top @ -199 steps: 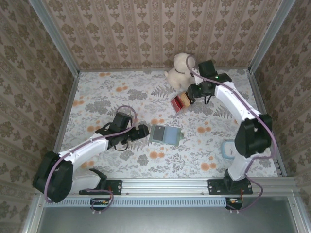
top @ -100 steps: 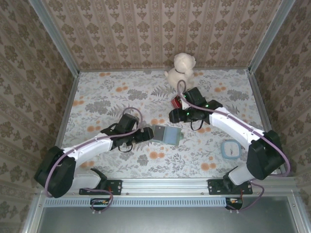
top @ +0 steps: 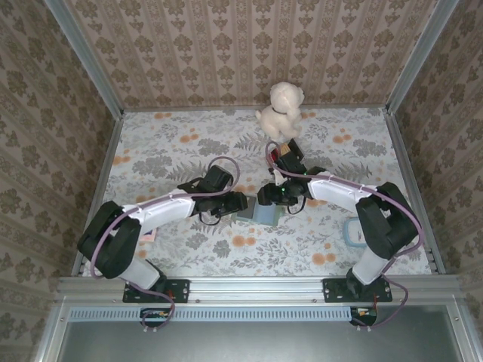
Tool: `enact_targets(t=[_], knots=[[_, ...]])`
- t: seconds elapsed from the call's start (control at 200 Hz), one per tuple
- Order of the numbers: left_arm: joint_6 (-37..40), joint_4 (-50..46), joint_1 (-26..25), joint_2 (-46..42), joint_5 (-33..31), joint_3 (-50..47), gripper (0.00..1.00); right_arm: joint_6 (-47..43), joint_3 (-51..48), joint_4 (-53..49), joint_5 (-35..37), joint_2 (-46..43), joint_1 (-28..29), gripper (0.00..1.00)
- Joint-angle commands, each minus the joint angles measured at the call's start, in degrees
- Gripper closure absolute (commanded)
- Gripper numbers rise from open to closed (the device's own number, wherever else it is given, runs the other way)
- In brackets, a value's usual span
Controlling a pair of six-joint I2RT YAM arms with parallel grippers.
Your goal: Take the credit cards out of the card holder
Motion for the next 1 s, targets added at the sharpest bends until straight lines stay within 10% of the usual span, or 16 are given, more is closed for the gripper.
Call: enact_targets(t=[0.0, 0.995], knots=[[0.03, -3.88, -0.37, 2.10, 0.88, 2.39, 0.47, 1.18, -0.88, 2.32, -1.23, 1.80, 0.38, 0.39], [1.44, -6.09, -1.49, 10.72, -0.05, 8.65, 0.54, 0.65, 0.51, 0.85, 0.36, 7.99, 0.36, 0.42]])
